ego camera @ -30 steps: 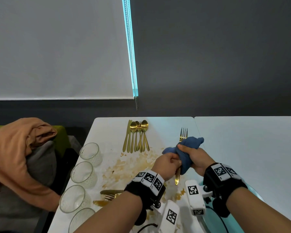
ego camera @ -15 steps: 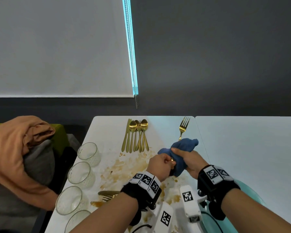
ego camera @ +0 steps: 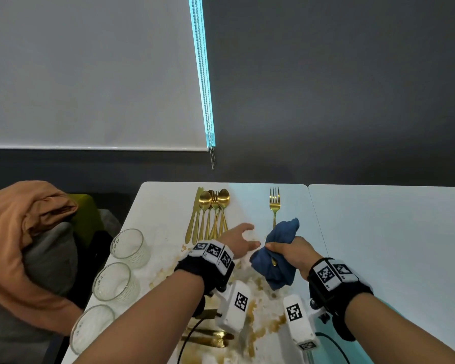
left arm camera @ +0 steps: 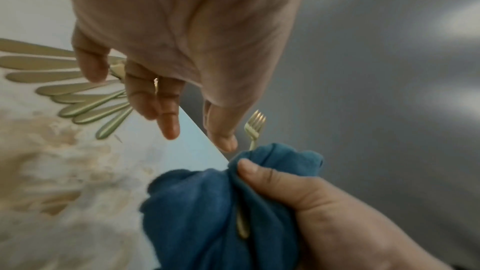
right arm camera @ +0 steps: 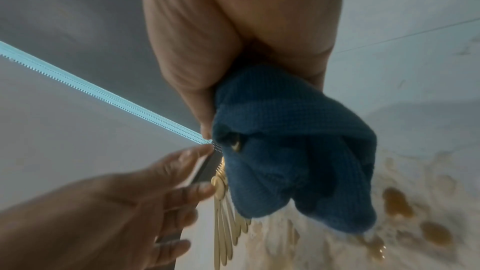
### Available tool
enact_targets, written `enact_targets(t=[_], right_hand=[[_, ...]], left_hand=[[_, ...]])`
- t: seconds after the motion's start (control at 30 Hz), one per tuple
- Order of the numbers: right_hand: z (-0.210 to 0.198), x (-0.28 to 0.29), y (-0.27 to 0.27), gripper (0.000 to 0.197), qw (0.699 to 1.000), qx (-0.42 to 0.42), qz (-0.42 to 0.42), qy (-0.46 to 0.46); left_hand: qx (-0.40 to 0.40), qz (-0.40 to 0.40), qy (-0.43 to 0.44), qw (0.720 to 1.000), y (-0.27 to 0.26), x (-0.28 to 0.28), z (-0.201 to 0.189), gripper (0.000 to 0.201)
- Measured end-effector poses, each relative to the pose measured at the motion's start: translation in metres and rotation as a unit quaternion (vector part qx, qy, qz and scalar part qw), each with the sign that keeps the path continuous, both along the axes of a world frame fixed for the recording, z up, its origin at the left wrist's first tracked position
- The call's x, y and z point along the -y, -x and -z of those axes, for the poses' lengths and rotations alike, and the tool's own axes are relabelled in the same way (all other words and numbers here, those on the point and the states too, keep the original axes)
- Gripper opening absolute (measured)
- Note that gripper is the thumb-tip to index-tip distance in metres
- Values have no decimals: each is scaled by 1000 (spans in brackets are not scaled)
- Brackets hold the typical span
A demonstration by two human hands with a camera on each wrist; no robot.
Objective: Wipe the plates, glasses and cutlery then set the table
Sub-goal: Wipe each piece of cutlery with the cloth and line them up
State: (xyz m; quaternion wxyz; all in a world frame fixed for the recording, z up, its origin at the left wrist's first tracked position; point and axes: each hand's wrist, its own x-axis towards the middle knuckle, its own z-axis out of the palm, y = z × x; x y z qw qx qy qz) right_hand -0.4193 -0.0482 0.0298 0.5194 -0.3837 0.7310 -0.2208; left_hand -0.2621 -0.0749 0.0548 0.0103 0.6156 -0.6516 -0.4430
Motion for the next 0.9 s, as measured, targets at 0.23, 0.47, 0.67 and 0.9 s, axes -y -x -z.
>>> enact_targets(t=[0.23,0.47,0.67,0.9], right_hand=[[8,24,-16,35,999,-4,-45,-14],[-2,38,-28,38,984,-67,-162,-40],[-13,55,-17,42,951,-148,-263,-61],[-9,62,11,43,963,-158,-212,-60]], left_hand=[[-113,-158,23,981,24,30,14,26],[-97,-236,-50,966,17,61,29,36],[-20,-218,18,976,-12,99,45,38],[113,-260,46,958,-38,122,91,40]])
